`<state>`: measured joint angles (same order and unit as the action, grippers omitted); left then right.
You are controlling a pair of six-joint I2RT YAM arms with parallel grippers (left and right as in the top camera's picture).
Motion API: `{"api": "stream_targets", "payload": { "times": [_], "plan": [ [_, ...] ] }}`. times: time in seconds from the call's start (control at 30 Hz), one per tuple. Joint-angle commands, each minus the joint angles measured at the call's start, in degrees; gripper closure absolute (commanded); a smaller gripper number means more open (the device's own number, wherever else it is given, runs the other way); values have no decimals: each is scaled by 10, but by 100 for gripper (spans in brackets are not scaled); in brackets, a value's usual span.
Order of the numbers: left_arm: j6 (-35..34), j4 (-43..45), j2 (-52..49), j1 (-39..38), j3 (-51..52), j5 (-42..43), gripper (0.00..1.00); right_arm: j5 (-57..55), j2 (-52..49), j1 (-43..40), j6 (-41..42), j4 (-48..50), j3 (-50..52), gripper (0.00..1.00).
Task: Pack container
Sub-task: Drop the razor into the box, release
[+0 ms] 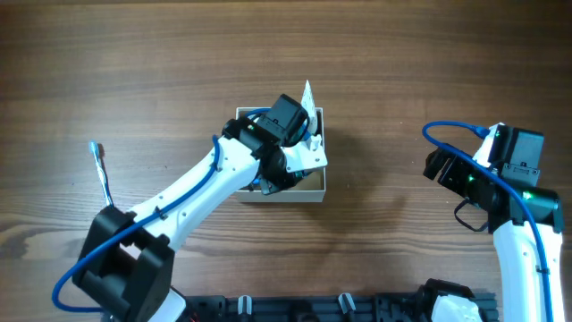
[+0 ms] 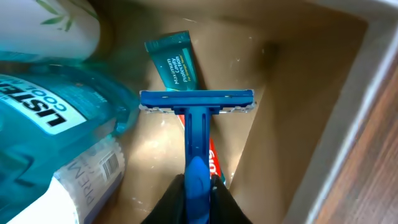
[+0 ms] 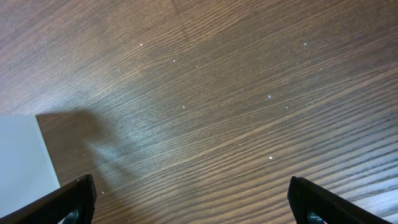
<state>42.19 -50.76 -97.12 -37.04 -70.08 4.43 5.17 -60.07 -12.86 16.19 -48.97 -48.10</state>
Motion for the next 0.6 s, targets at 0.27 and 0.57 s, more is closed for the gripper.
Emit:
{"api": "stream_targets", "payload": {
  "times": [0.27, 0.57],
  "plan": [
    [-17, -14, 12, -2, -4, -69, 39, 9, -2, -2, -10, 1, 0, 0],
    [-251, -38, 262, 134, -15, -159, 0, 9, -2, -2, -10, 2, 0, 0]
  ]
}}
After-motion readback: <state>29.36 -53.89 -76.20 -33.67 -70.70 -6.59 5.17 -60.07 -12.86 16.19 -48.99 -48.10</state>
